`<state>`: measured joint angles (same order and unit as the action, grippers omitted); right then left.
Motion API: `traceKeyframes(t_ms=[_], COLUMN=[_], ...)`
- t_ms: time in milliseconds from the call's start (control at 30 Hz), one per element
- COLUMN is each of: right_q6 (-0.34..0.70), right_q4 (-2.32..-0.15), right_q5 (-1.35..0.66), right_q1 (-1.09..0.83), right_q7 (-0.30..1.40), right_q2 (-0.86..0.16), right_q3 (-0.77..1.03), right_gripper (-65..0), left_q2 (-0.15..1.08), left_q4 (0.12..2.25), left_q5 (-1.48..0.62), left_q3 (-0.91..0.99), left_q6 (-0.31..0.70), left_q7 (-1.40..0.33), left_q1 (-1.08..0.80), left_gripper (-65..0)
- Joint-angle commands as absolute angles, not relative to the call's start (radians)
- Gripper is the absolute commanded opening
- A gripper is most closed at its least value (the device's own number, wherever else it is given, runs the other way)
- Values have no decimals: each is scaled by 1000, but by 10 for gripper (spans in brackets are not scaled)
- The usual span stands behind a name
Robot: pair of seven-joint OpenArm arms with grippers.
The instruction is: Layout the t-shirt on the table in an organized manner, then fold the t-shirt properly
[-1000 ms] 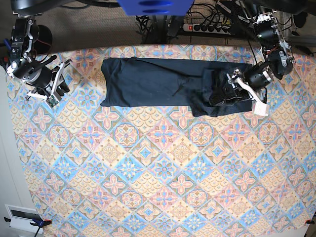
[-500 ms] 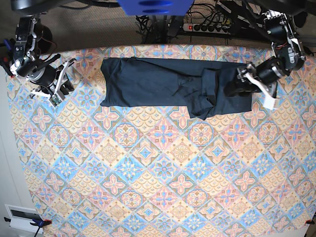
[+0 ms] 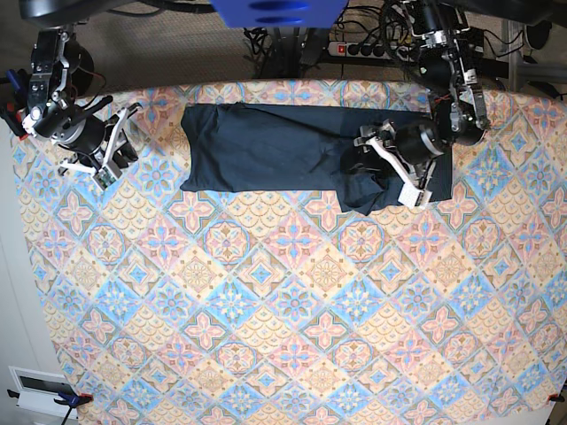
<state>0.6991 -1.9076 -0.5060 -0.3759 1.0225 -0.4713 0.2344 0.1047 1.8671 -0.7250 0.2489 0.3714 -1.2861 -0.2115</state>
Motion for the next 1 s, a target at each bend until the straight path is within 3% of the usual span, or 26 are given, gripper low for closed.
traceKeyframes(t_ms=[0, 167, 333, 633, 967], right_q6=[698, 698, 698, 698, 698], right_q4=[-1923, -1923, -1923, -1923, -1923], right_q5=[-521, -522, -522, -522, -522], right_q1=[-369, -371, -369, -369, -369], right_q7=[1006, 1006, 1006, 1006, 1006], right_q2=[-490, -490, -490, -490, -490], right_q3=[245, 249, 249, 249, 248], right_gripper=[-538, -539, -539, -539, -538], left_q2=[97, 68, 68, 124, 153], left_q4=[1883, 1883, 1888, 1974, 1945], left_q5=[-702, -561, -562, -792, -794], left_q3=[228, 153, 145, 334, 374], left_q6=[374, 374, 374, 374, 374], left_q7=[-1273, -1271, -1271, -1276, -1273], left_q1=[-197, -182, -189, -246, -332], left_gripper=[-222, -222, -224, -422, -433])
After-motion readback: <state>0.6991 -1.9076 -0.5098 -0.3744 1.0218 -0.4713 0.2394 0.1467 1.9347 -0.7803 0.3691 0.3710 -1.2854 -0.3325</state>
